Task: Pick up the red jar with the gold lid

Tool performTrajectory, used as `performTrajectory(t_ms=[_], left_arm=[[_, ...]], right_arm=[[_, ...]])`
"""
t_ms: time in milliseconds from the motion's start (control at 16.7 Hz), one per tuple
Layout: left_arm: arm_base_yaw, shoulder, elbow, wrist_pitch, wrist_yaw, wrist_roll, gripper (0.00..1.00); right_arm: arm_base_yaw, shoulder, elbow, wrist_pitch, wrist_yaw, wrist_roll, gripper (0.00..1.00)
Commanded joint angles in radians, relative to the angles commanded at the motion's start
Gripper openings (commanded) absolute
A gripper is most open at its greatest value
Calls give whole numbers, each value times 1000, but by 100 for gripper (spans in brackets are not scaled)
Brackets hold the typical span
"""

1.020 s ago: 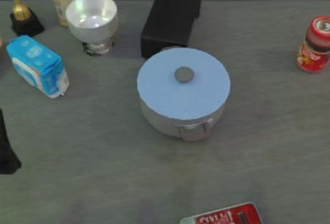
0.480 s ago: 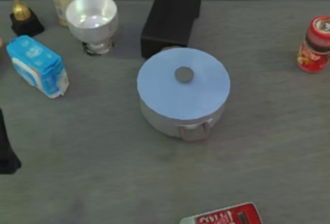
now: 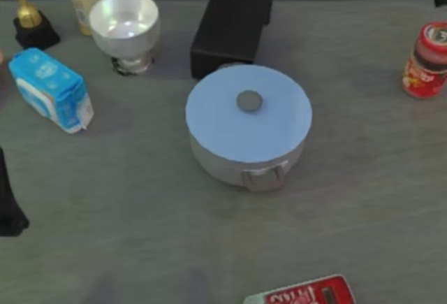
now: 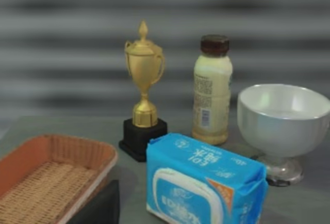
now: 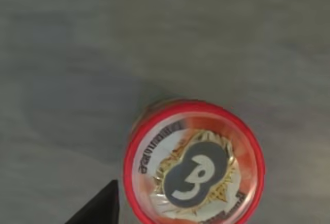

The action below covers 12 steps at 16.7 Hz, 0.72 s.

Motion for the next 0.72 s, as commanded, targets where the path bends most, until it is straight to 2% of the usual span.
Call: performTrajectory(t_ms=[300,720], left_arm=[[0,0,0,0,0,0,100],[0,0,0,0,0,0,100]], right_arm=[[21,178,108,-118,-16,-38,100],[19,187,96,-104,-16,-39,100]])
